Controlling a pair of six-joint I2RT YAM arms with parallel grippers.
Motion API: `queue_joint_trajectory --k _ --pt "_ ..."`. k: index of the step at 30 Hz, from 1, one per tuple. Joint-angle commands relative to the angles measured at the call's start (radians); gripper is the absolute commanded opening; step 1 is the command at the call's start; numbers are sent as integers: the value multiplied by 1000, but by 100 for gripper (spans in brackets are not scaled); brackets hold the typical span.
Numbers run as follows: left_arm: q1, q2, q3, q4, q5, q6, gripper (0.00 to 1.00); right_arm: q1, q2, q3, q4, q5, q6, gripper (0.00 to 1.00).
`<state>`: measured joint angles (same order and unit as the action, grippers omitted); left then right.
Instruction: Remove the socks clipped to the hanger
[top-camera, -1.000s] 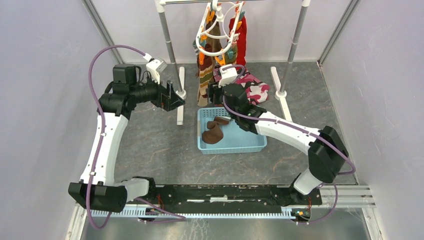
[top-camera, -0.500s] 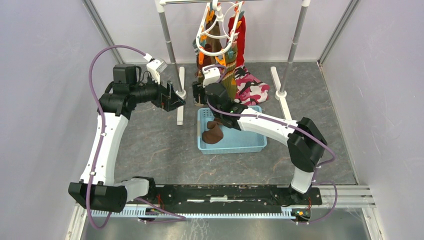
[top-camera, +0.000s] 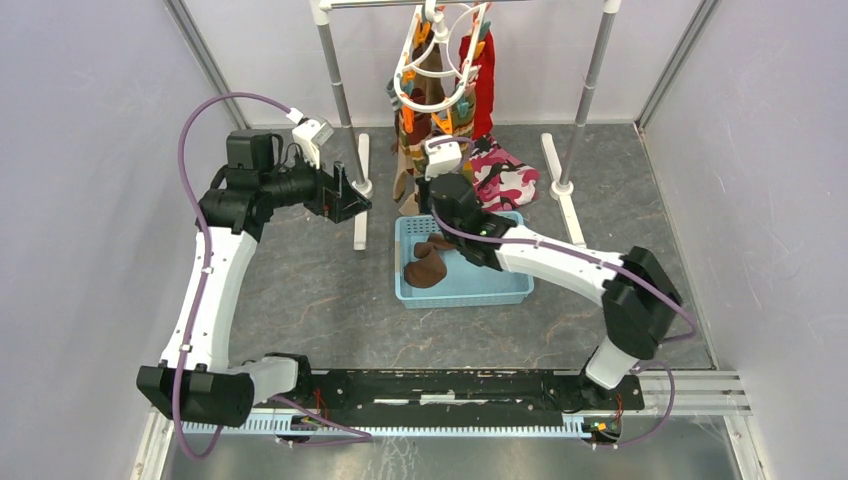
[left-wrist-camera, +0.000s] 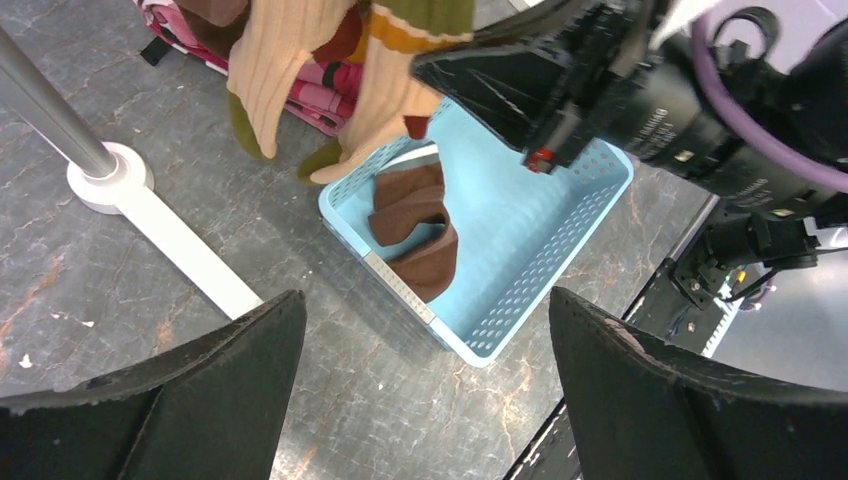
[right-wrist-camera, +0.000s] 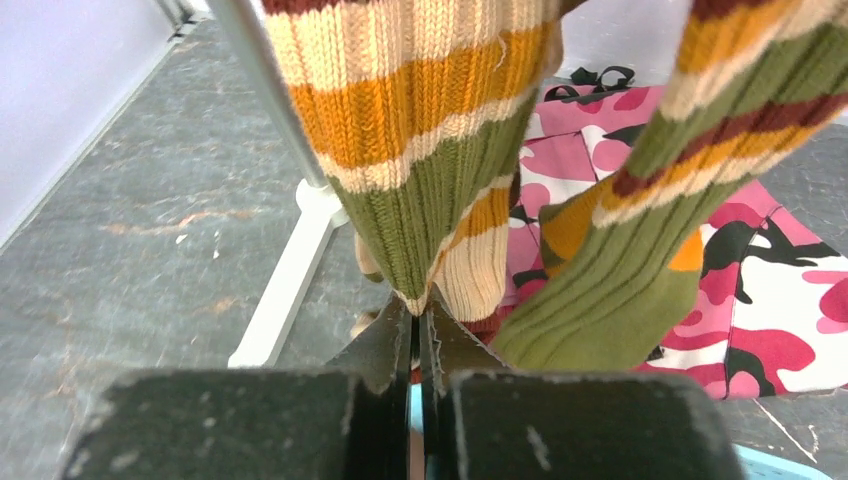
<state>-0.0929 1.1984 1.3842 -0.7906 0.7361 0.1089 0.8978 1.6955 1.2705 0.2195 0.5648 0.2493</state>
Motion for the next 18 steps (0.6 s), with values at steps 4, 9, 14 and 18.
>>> queue_joint_trajectory --k 4,9,14,18 --pt "-2 -3 -26 194 125 -197 94 1 -222 -164 82 -219 44 0" --pt "-69 69 57 334 132 -320 92 0 -271 -199 91 -291 108 0" --pt "-134 154 152 367 107 -371 91 1 -277 -192 103 -375 164 0" --pt "-137 194 156 401 172 -427 89 0 -301 -208 126 -470 217 0"
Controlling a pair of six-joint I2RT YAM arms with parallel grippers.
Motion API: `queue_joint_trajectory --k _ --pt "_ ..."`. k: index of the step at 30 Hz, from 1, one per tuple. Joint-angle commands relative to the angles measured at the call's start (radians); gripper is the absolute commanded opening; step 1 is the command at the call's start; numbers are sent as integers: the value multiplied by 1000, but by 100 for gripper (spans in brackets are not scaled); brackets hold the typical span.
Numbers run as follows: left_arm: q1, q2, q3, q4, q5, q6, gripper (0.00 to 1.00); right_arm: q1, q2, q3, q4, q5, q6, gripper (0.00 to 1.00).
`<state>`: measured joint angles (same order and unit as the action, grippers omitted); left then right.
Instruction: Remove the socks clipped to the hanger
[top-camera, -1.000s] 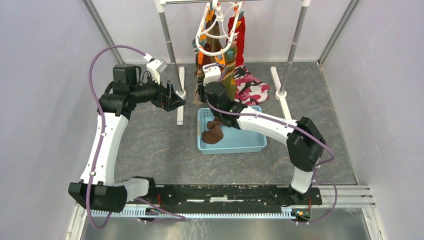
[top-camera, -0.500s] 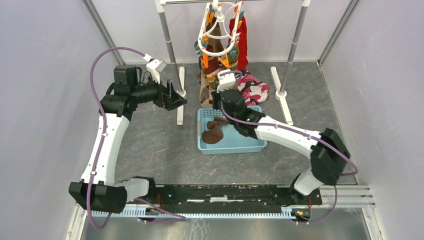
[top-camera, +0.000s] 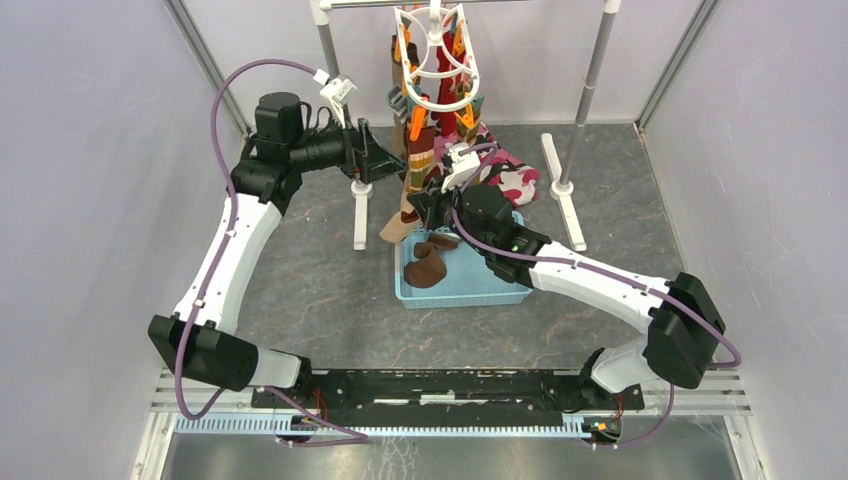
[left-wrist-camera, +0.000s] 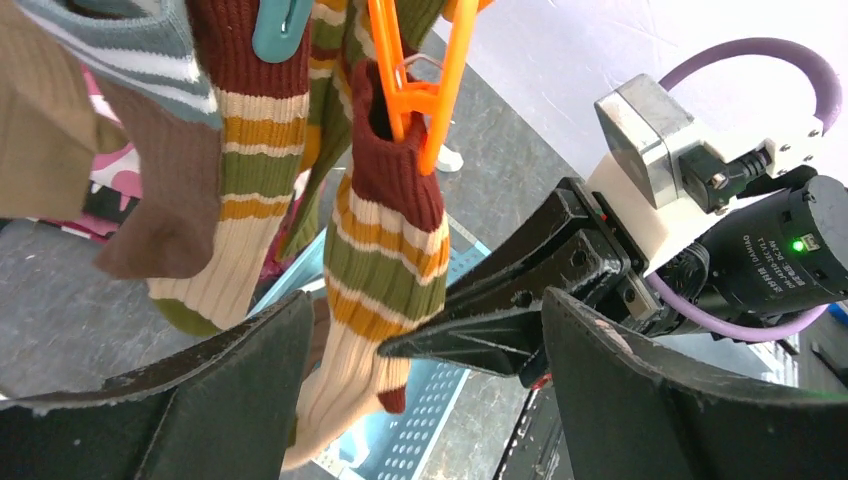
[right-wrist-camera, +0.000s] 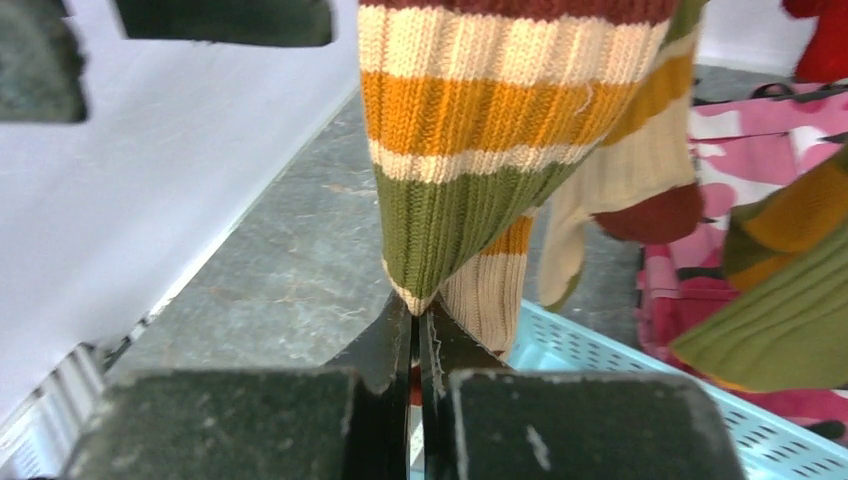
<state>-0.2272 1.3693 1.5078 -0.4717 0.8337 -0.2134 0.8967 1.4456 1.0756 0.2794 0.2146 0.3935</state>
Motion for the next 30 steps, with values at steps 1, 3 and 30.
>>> queue_joint_trajectory --k 1,3,30 --pt "-3 23 20 104 92 -121 90 1 -60 -23 73 -145 87 0" --pt "-4 24 -4 159 116 -160 90 0 -75 -42 87 -178 113 0" --pt "-84 245 202 389 67 -406 73 -2 -70 6 49 -251 151 0"
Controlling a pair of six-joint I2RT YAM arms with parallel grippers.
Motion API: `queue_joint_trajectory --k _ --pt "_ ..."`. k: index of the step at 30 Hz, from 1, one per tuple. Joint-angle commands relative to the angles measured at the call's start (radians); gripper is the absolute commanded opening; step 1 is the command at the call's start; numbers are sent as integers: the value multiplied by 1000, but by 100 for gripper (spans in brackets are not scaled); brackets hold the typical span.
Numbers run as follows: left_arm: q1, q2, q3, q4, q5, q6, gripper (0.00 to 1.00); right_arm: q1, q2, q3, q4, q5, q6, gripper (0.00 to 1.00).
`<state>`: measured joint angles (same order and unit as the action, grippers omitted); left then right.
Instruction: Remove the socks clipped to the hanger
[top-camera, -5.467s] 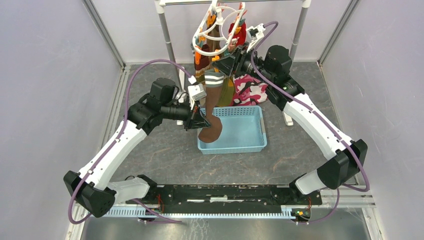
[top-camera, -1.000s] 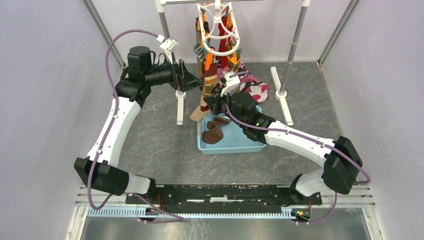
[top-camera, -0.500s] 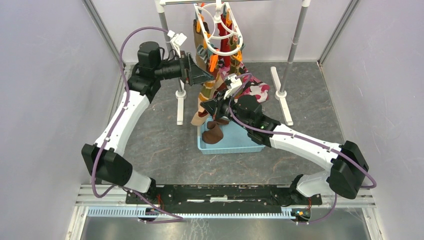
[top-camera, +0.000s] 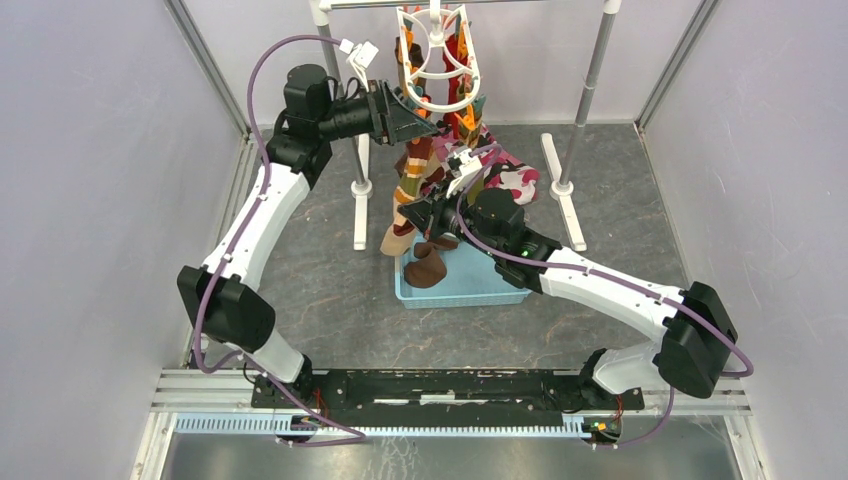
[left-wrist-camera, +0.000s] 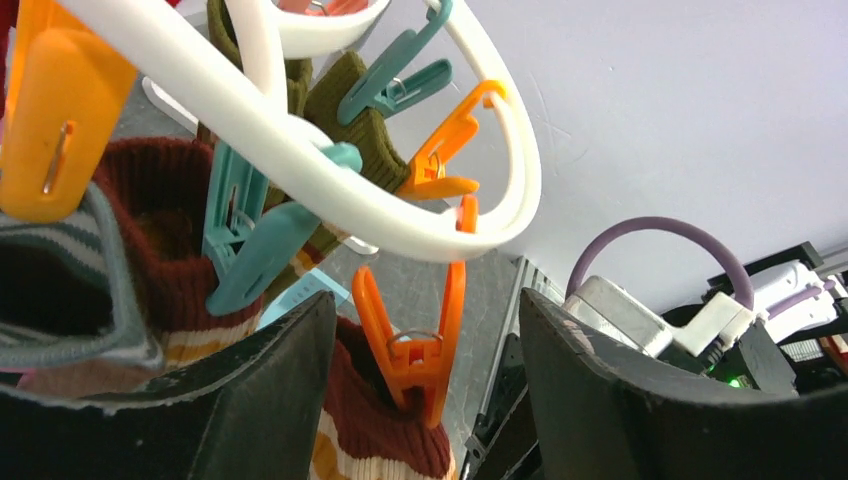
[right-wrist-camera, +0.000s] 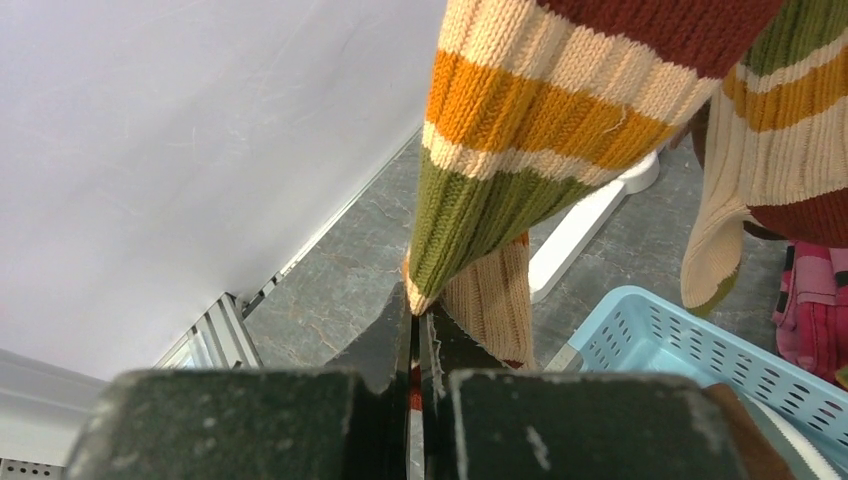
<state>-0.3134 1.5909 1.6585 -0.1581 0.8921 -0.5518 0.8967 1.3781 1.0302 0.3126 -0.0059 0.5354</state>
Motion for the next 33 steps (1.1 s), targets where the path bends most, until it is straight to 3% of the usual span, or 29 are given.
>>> queue_joint_trajectory --k 1,4,7,13,28,33 --pt "3 28 55 87 14 -79 72 0 -2 53 15 -32 9 0" --pt "2 34 57 115 25 -96 66 -3 0 54 10 -37 9 0" --pt "2 37 54 124 25 -100 54 -9 2 54 9 -41 13 0" --pt "2 23 39 124 -1 -88 5 -28 -8 37 4 -48 15 0" --pt "-26 1 66 75 -32 -30 2 -127 -241 -202 -260 67 -65 0" --pt "-38 -6 59 61 -30 -32 2 -133 -277 -211 -372 146 -80 0"
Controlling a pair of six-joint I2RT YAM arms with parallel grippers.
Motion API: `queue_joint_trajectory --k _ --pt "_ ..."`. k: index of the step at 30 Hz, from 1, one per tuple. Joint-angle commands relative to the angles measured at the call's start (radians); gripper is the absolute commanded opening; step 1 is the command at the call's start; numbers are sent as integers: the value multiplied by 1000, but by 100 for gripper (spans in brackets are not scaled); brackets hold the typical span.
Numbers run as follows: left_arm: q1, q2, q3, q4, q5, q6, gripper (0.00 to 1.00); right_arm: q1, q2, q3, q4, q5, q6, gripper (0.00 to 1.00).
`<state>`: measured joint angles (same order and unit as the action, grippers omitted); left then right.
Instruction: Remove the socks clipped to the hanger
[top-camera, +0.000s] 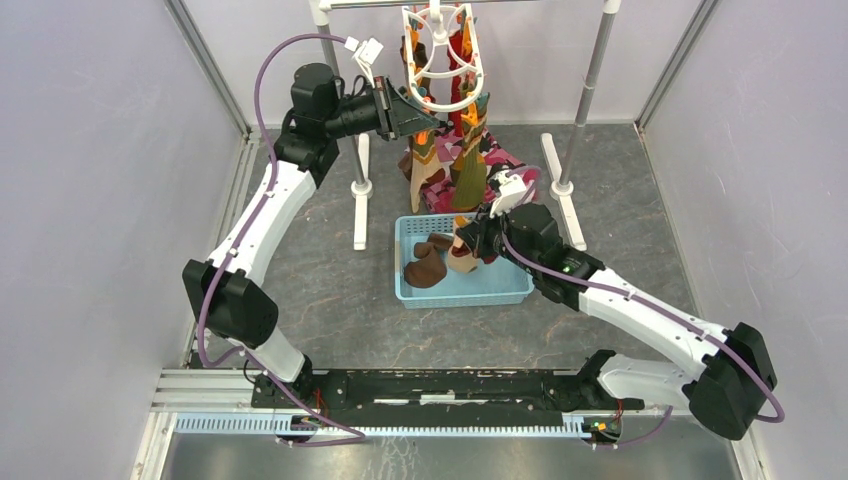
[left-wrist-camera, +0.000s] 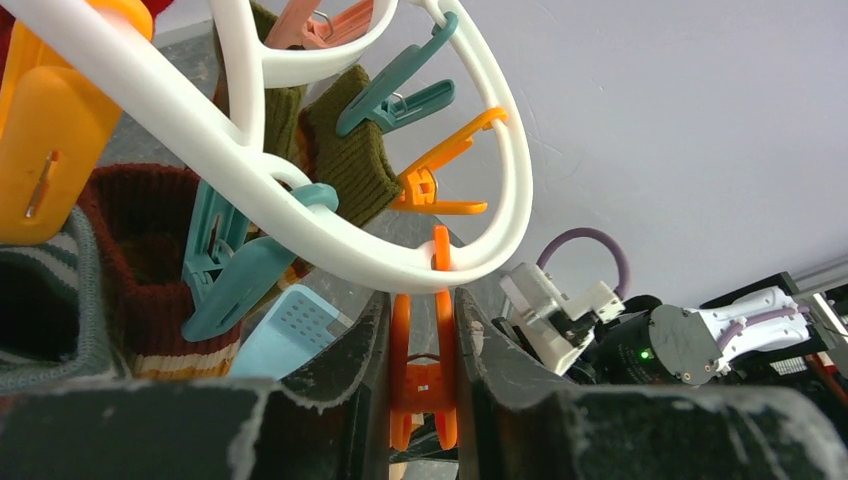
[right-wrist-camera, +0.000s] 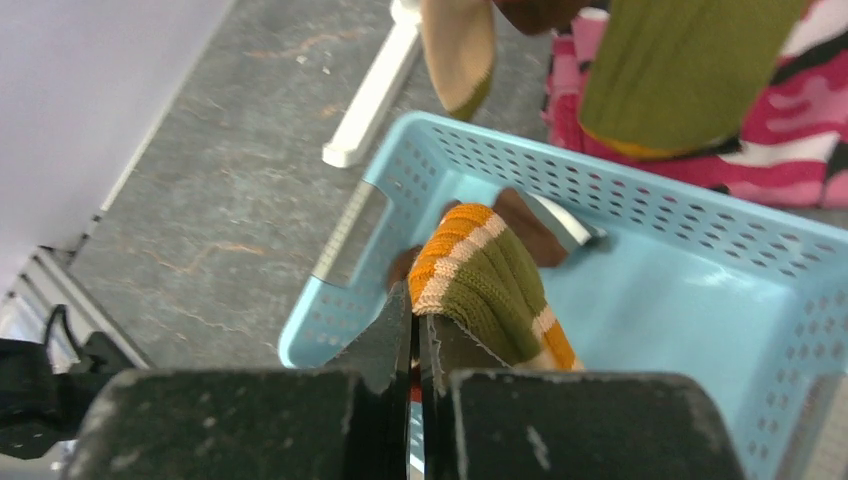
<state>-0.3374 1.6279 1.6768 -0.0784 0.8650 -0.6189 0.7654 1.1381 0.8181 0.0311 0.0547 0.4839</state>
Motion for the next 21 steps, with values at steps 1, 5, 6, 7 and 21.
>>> queue_joint_trajectory --k 1,5,6,7,21 --pt "-18 -48 37 -24 -5 39 2 -2 -44 1 -120 109 -30 0" --pt "-25 -65 32 -39 -10 50 6 -2 -58 -11 -230 182 -35 52" --pt "-26 -69 31 -44 -10 53 7 -2 -57 -9 -268 200 -32 63" --pt "-25 -74 28 -47 -7 56 8 -2 -60 -6 -297 221 -30 69" --pt "-45 -114 15 -72 6 77 12 49 25 69 233 230 -292 91"
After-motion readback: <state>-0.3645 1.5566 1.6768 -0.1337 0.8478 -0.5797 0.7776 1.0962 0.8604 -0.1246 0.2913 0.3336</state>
